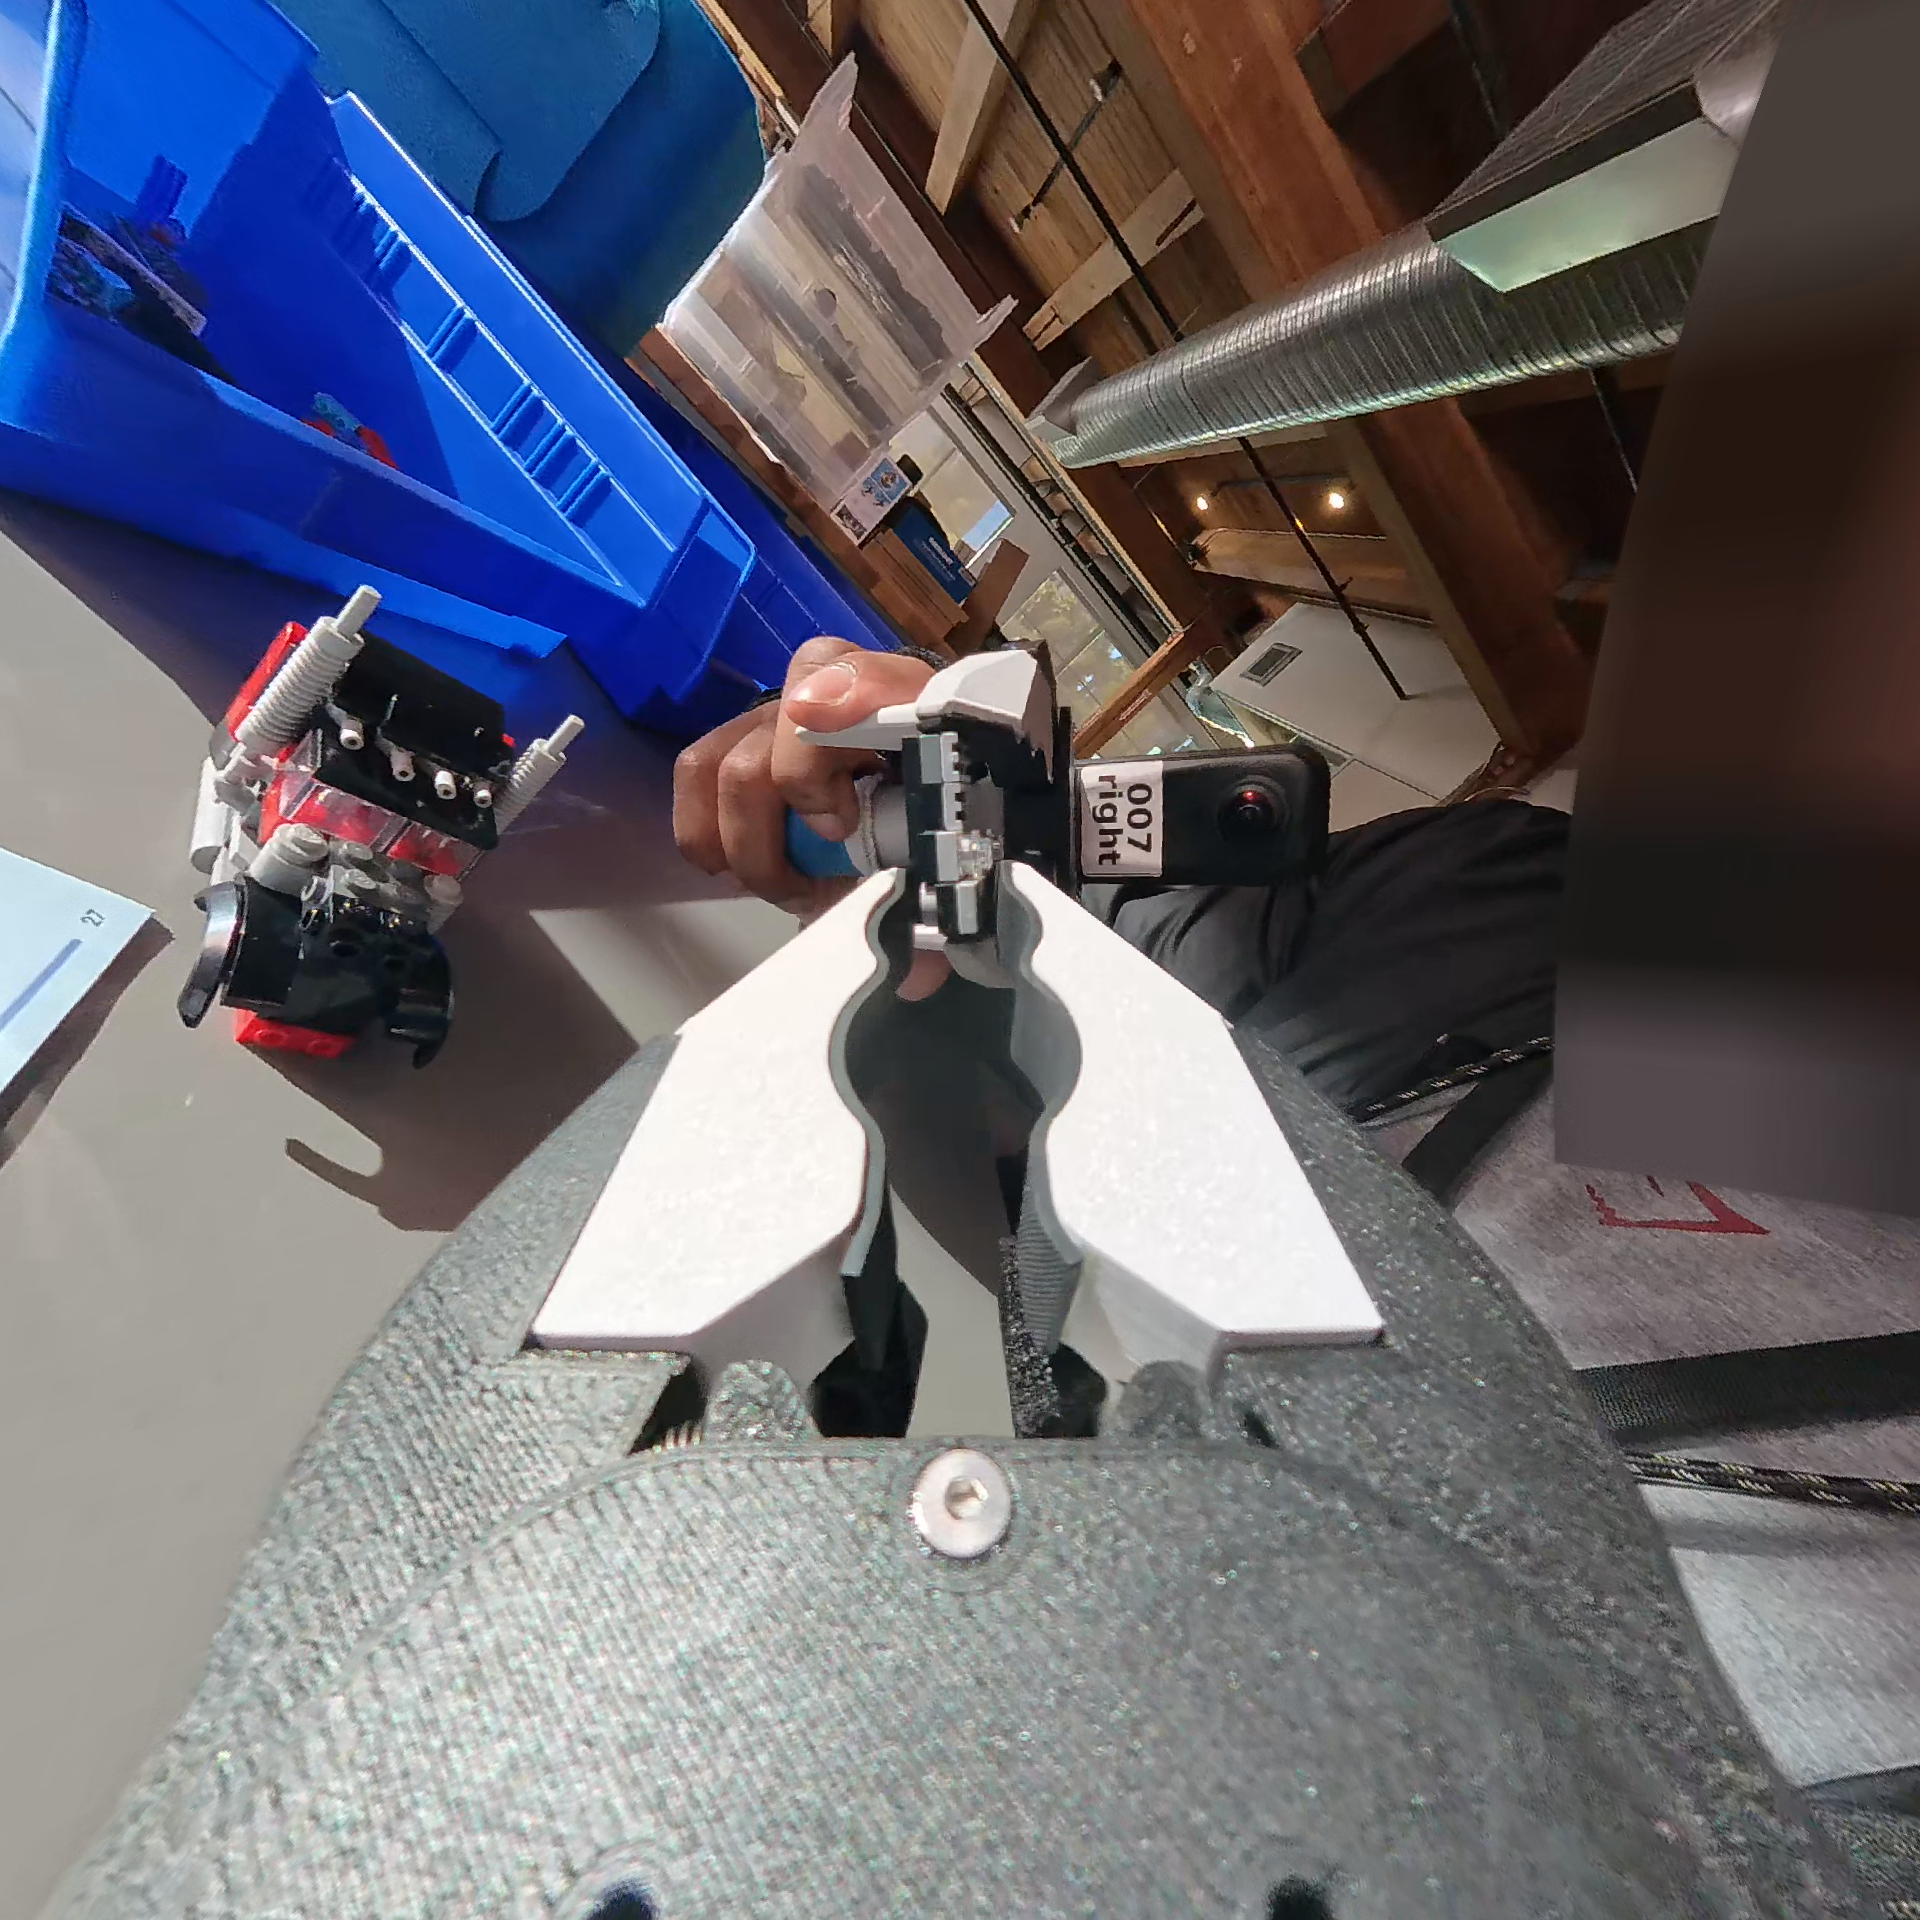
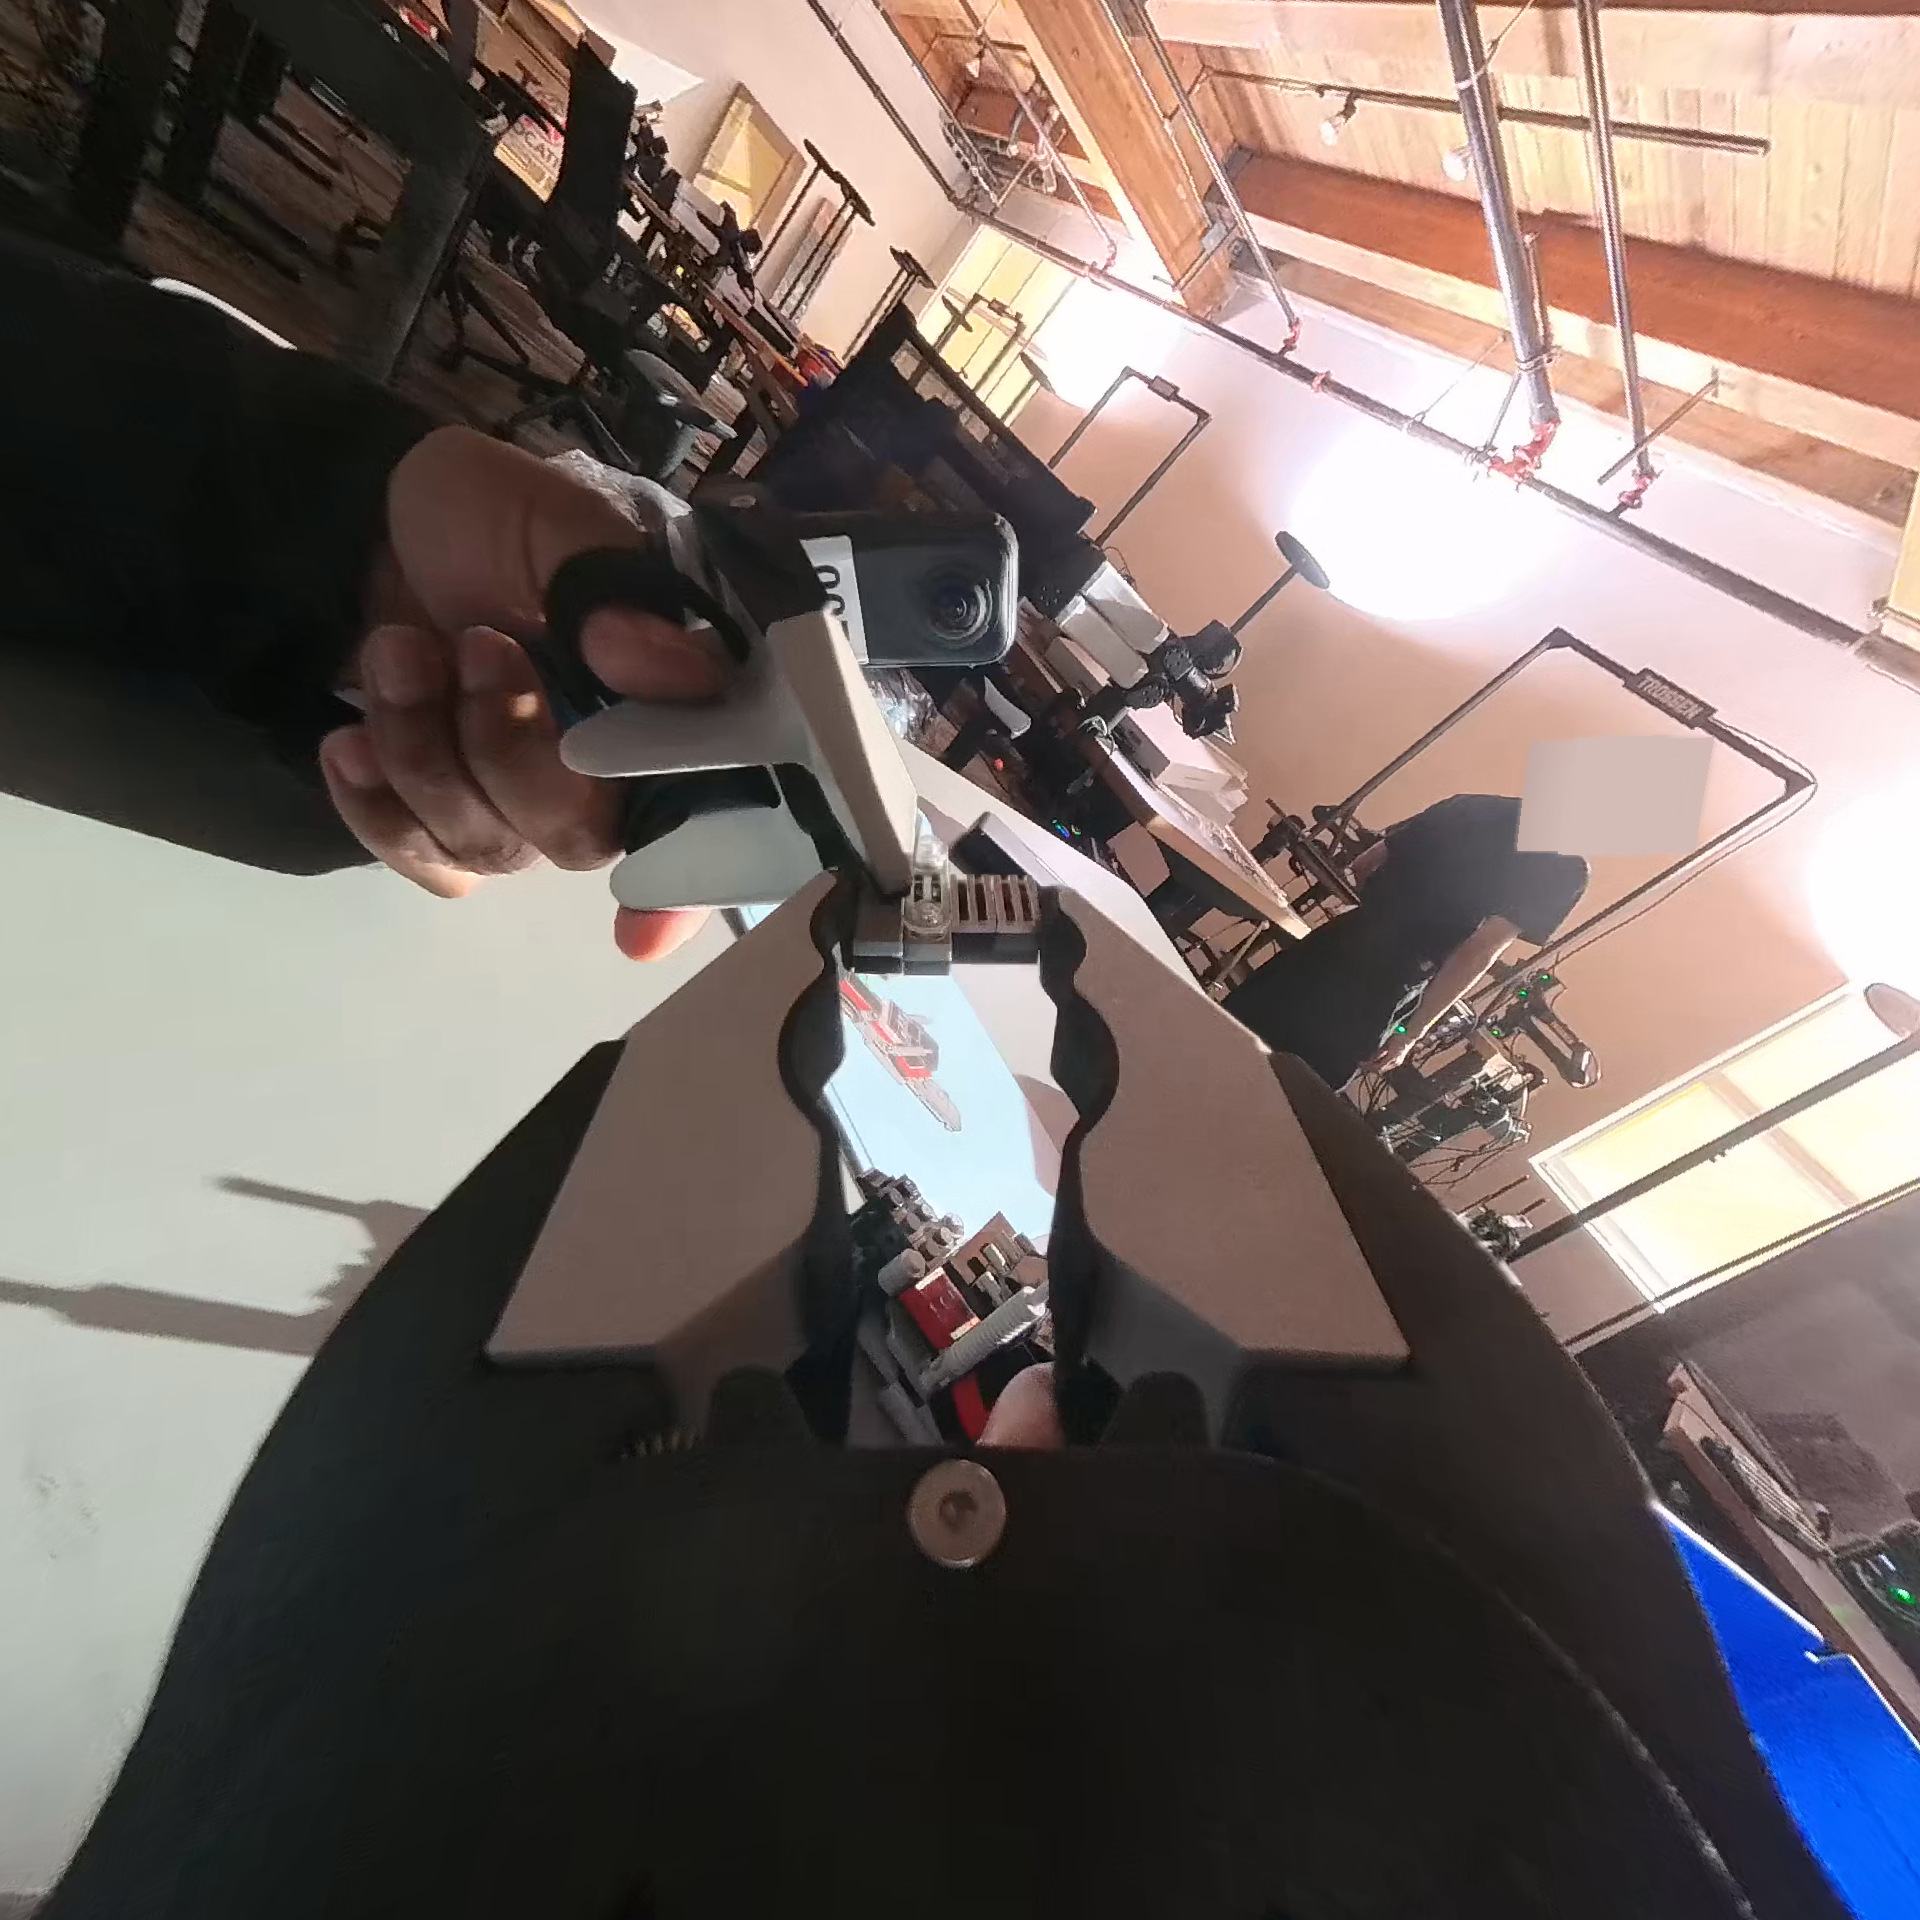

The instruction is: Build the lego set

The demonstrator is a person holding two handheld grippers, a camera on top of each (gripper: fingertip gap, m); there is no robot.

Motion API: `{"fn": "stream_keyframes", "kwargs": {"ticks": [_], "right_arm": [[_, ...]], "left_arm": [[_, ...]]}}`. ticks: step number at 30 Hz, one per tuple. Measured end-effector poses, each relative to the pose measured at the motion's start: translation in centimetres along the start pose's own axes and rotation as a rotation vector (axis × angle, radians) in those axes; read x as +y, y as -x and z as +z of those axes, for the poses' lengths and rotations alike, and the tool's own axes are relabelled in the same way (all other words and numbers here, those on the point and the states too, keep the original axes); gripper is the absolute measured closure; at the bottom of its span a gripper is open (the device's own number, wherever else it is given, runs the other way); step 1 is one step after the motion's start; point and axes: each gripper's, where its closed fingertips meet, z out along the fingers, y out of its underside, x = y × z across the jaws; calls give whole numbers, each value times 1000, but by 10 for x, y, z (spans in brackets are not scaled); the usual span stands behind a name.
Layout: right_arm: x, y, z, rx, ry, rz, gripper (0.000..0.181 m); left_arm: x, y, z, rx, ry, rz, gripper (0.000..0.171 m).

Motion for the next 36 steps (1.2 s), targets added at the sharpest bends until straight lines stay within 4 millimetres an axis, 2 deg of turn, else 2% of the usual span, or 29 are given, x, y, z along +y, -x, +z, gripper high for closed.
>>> {"fn": "stream_keyframes", "kwargs": {"ticks": [15, 19, 21, 24, 30, 36], "right_arm": [[0, 2, -2, -25, -18, 39, 144], [-3, -3, -7, -60, -49, 87, 134], [11, -19, -7, -50, 23, 164, 128], [53, -40, -8, -32, 234, 316, 115], [106, -28, -15, -142, 487, 513, 103], [125, -9, -13, -184, 588, 625, 102]], "left_arm": [[2, 2, -1, -29, 26, 58, 158], [-5, 20, -14, -154, 1, 67, 158], [-8, 30, -26, -233, -8, 74, 158], [-7, 41, -38, -327, 11, 79, 157], [-4, 45, -38, -347, 31, 71, 157], [-4, 47, -38, -356, 31, 65, 157]]}}
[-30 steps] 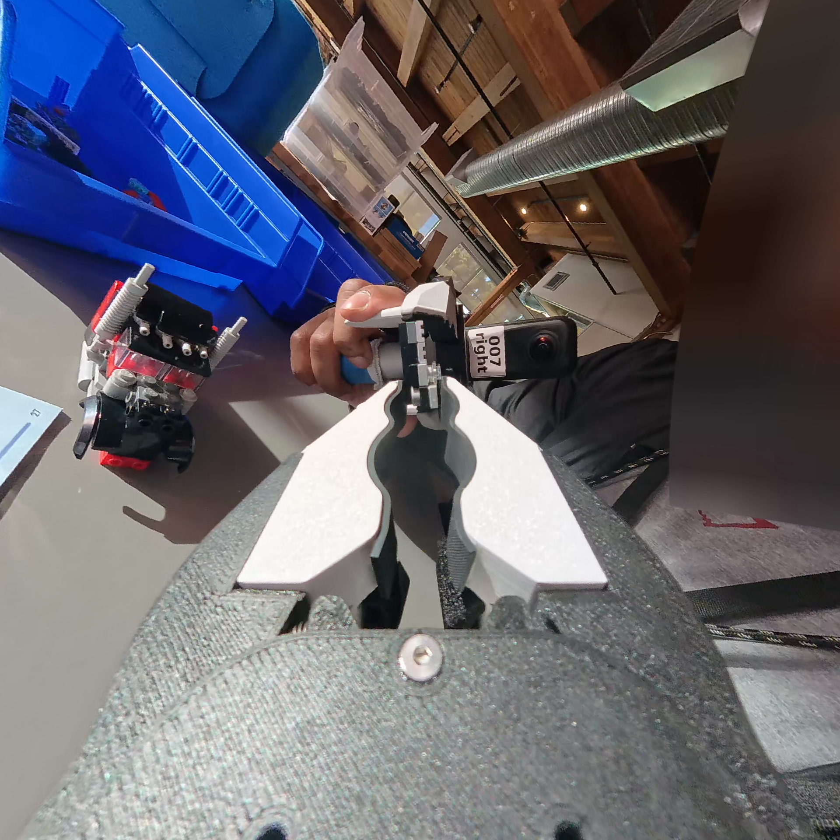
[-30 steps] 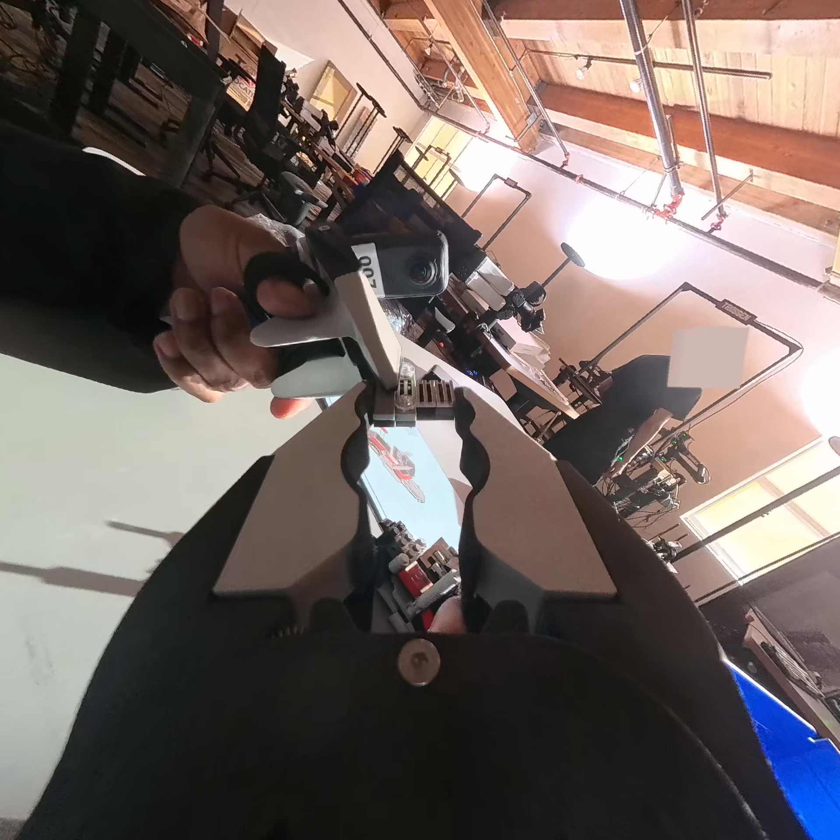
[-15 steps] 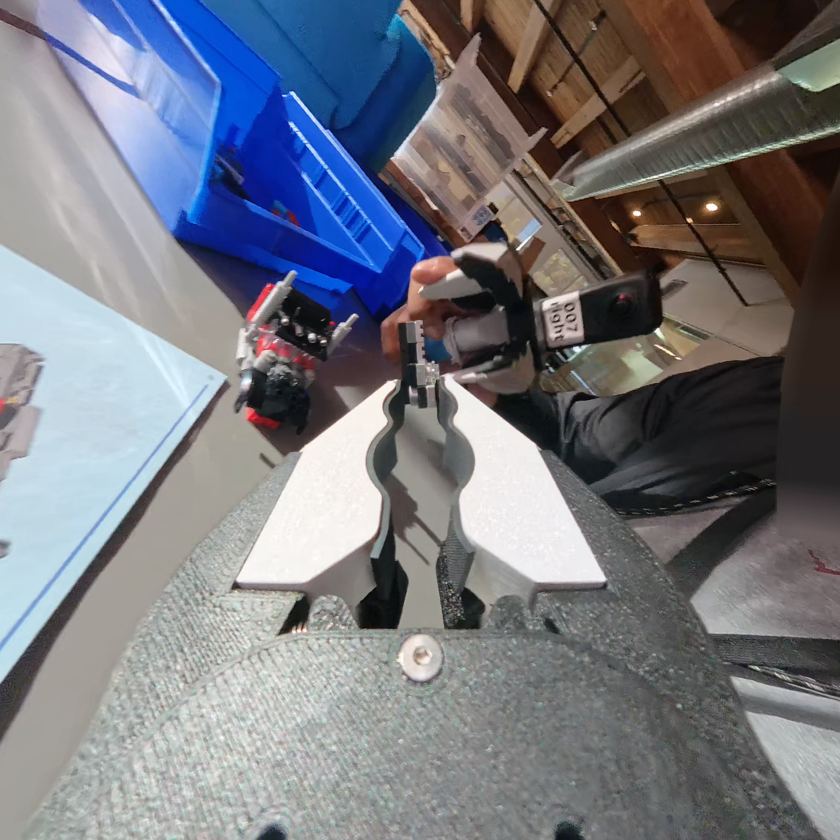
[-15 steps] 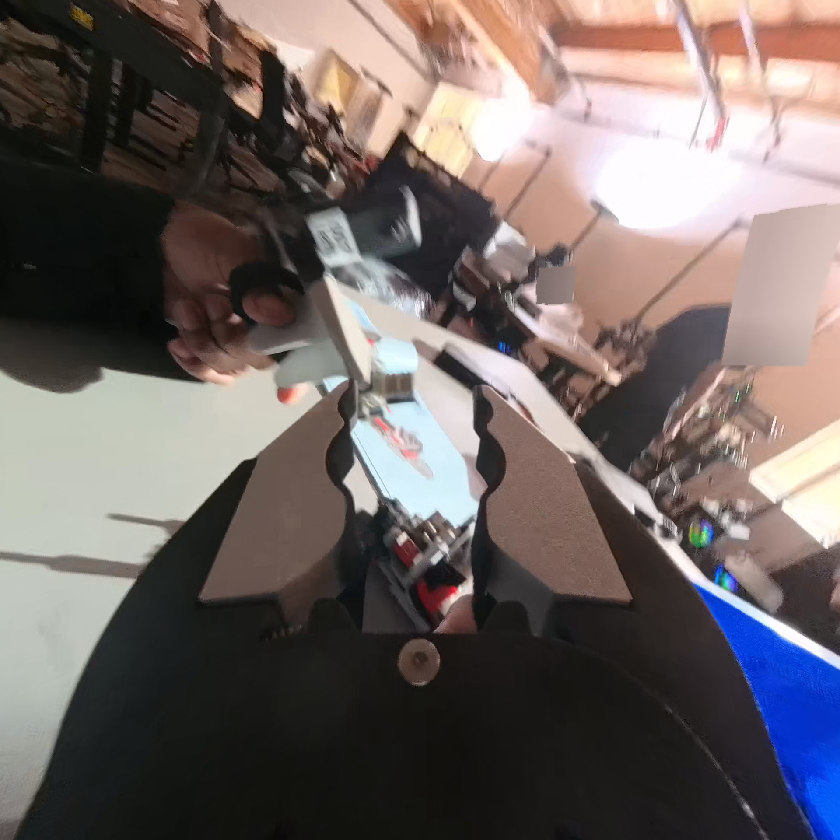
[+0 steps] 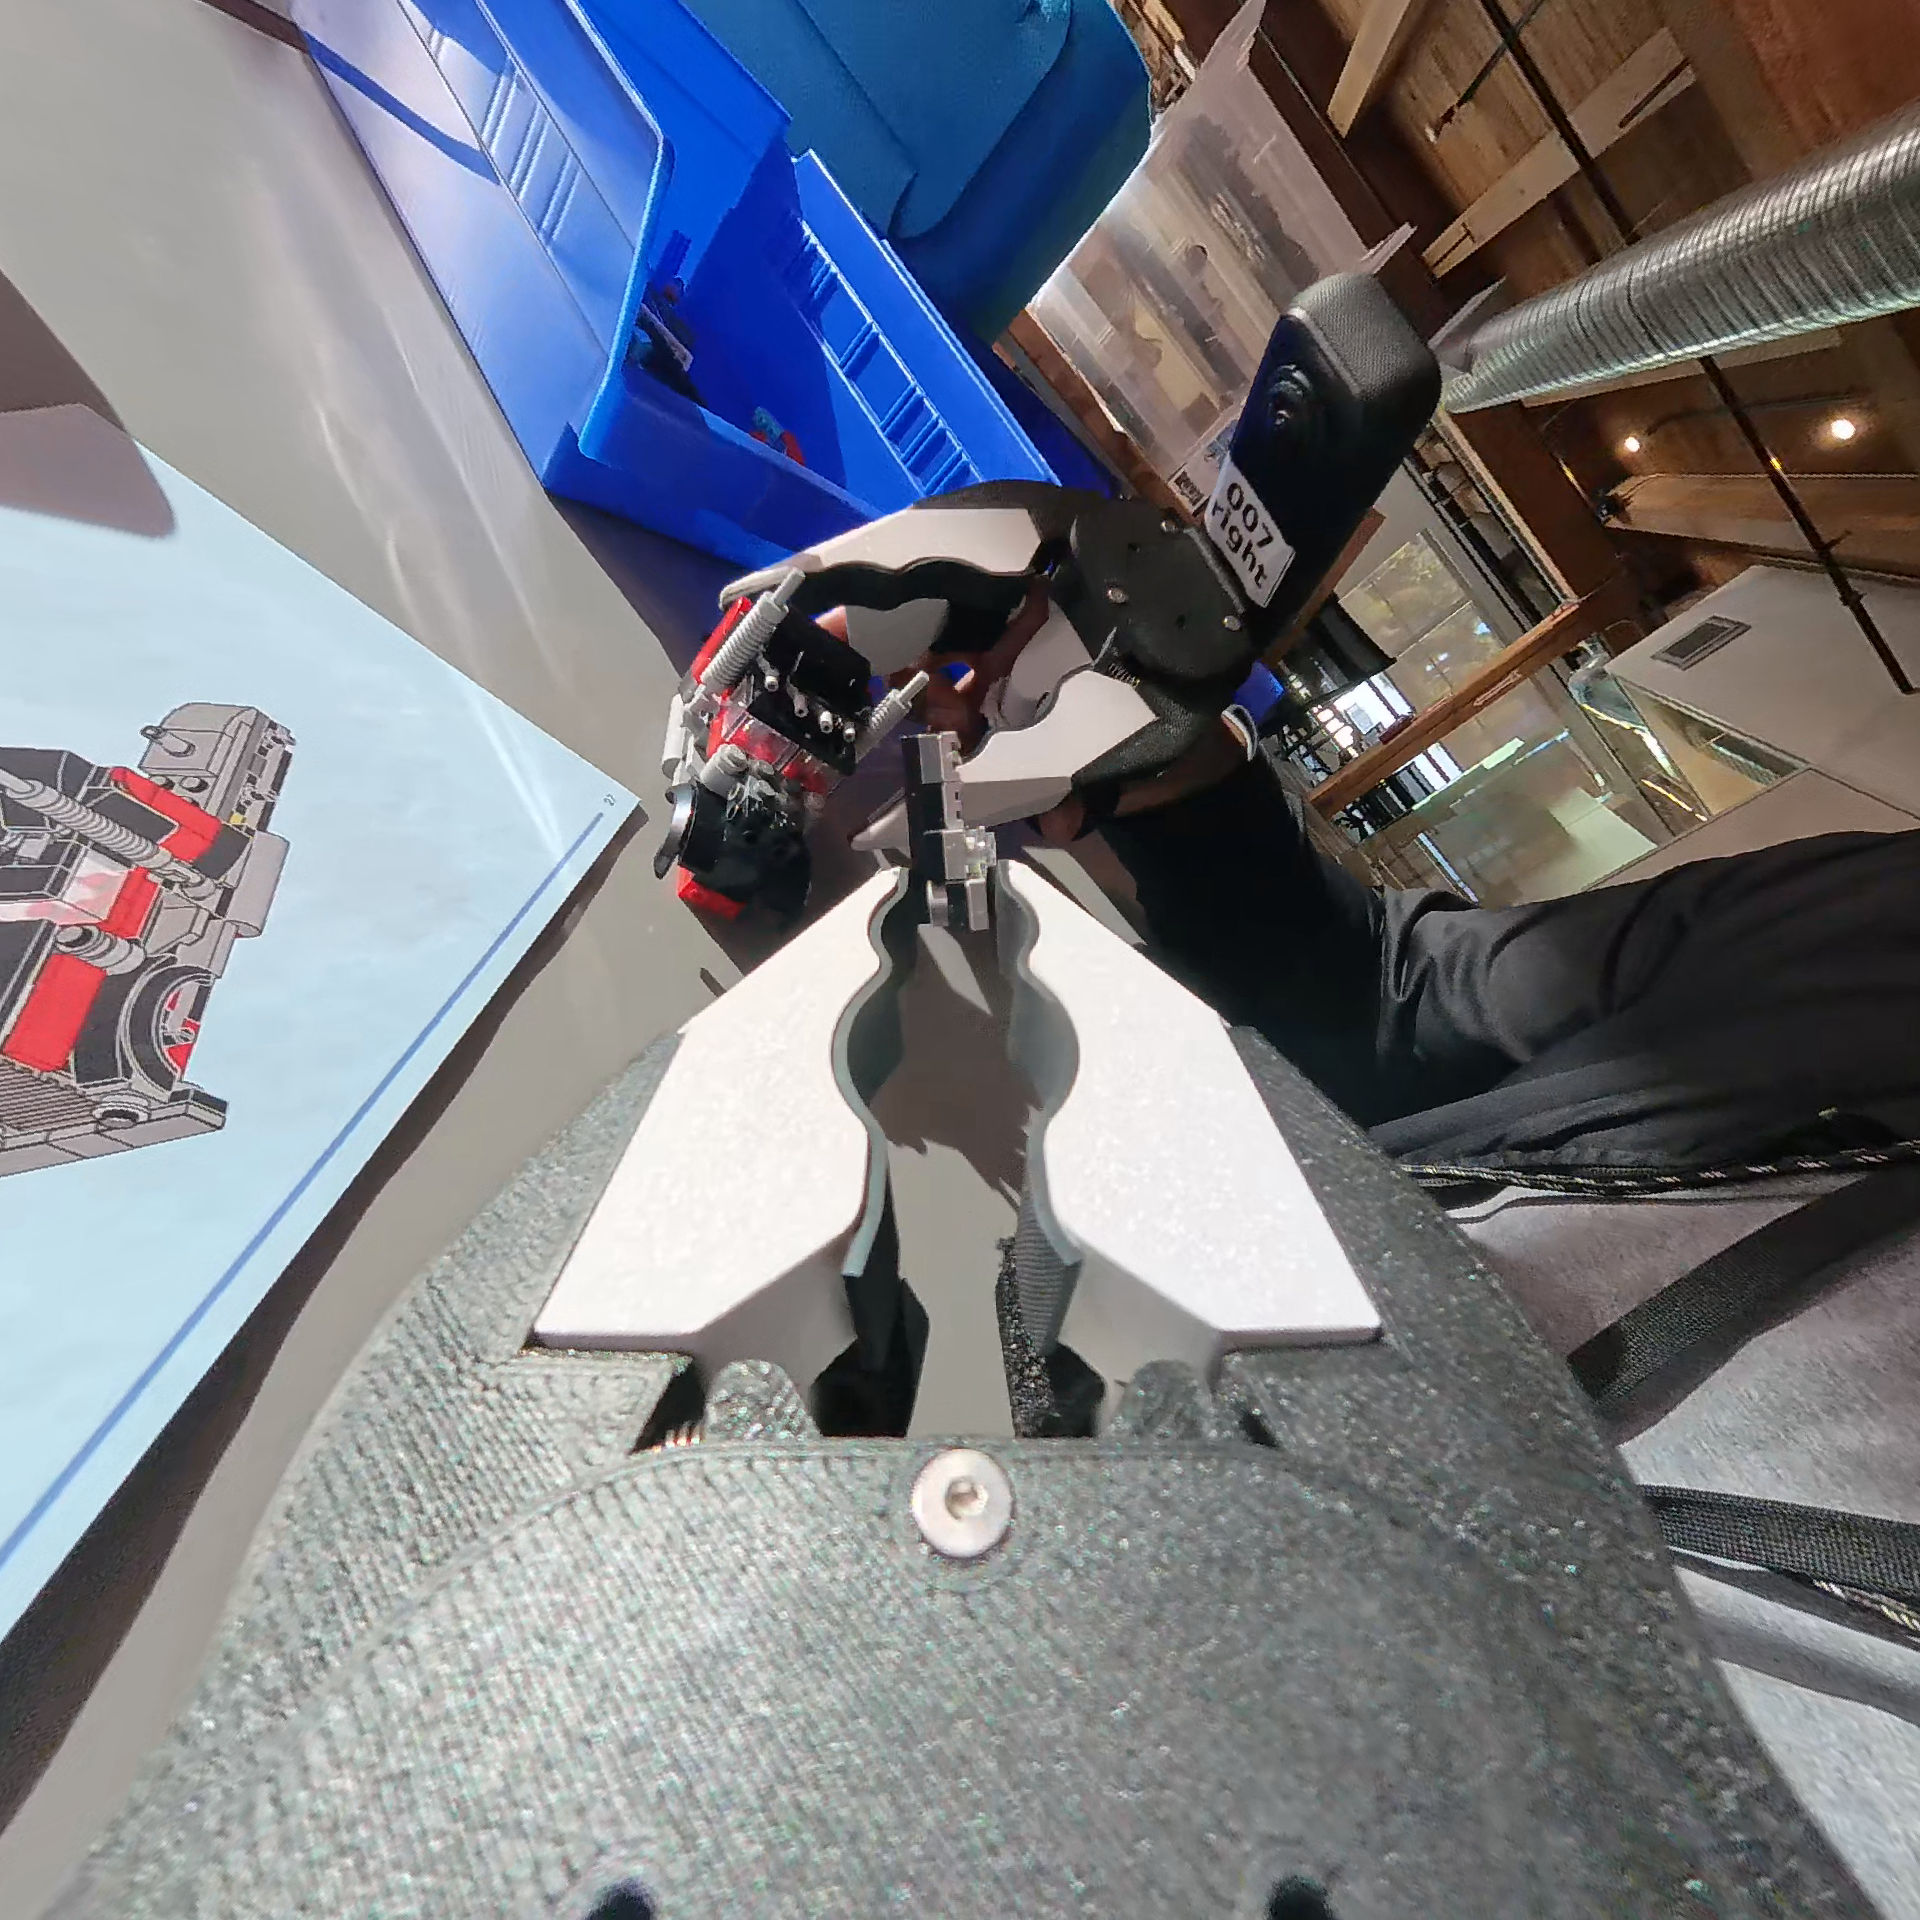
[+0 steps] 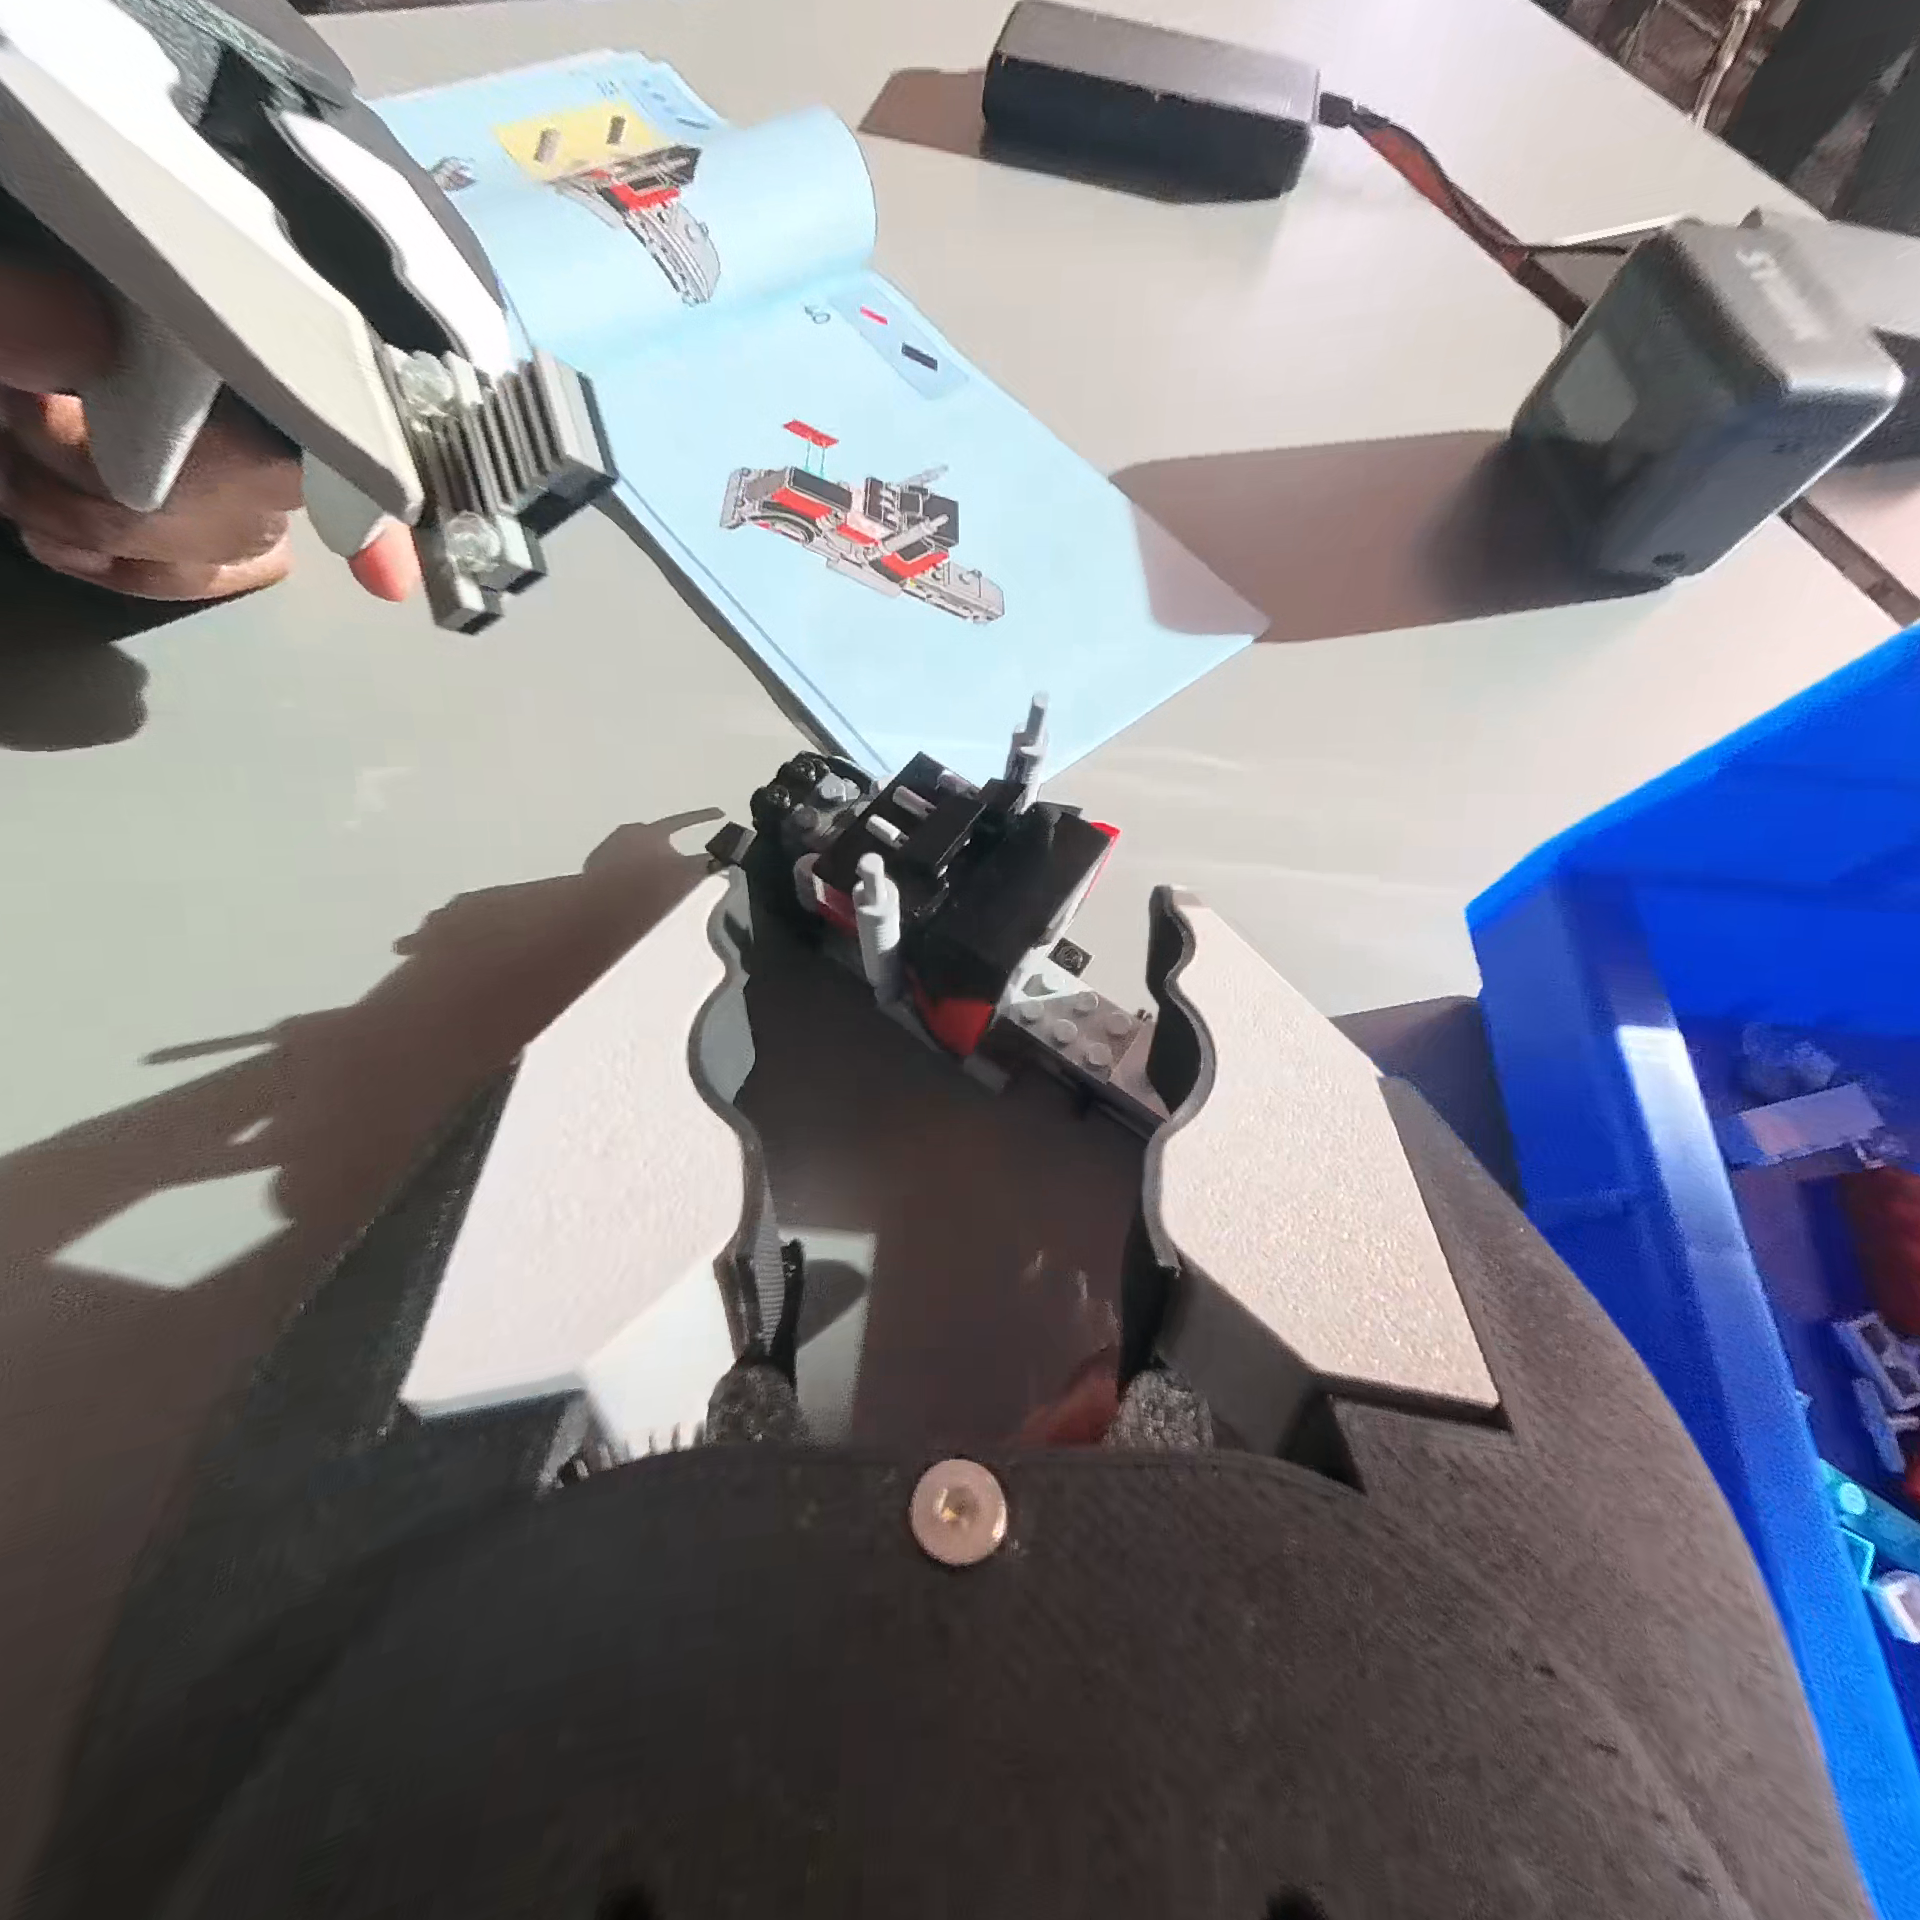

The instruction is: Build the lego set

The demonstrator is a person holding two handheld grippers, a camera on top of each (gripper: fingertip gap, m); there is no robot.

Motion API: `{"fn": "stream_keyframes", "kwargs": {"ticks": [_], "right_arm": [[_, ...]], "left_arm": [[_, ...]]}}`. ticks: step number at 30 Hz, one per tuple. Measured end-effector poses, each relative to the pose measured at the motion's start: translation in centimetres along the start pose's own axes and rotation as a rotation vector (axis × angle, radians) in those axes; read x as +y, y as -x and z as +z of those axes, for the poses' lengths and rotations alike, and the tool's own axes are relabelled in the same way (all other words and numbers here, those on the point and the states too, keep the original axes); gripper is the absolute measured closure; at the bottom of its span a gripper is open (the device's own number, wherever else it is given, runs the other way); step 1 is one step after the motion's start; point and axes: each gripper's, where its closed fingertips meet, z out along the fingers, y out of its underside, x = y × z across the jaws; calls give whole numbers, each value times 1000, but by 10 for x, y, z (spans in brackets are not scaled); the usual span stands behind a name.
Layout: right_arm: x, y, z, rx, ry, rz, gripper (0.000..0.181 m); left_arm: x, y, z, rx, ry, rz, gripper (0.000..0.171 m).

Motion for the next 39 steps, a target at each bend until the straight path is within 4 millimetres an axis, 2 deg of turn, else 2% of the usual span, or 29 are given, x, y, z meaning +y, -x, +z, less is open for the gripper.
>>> {"fn": "stream_keyframes", "kwargs": {"ticks": [6, 11, 16, 22, 29, 33, 39], "right_arm": [[4, -1, 5, 26, 23, 64, 122], [3, -3, 4, 27, 12, 147, 125], [-13, 0, -4, -64, -96, 298, 126], [-44, 22, -19, -343, -282, 514, 126], [-56, 48, -27, -573, -353, 649, 127], [-59, 57, -30, -620, -383, 748, 127], [-60, 55, -46, -593, -477, 860, 127]], "left_arm": [[3, 0, 2, -7, 20, 5, 157], [4, 1, 3, -9, 21, 3, 157], [0, -2, 1, 19, -4, -11, 157], [-16, -30, -9, 215, -105, -67, 158], [-14, -50, -18, 251, -63, -12, 158], [-17, -61, -19, 243, -31, 34, 158], [-23, -79, -15, 261, 73, 42, 158]]}}
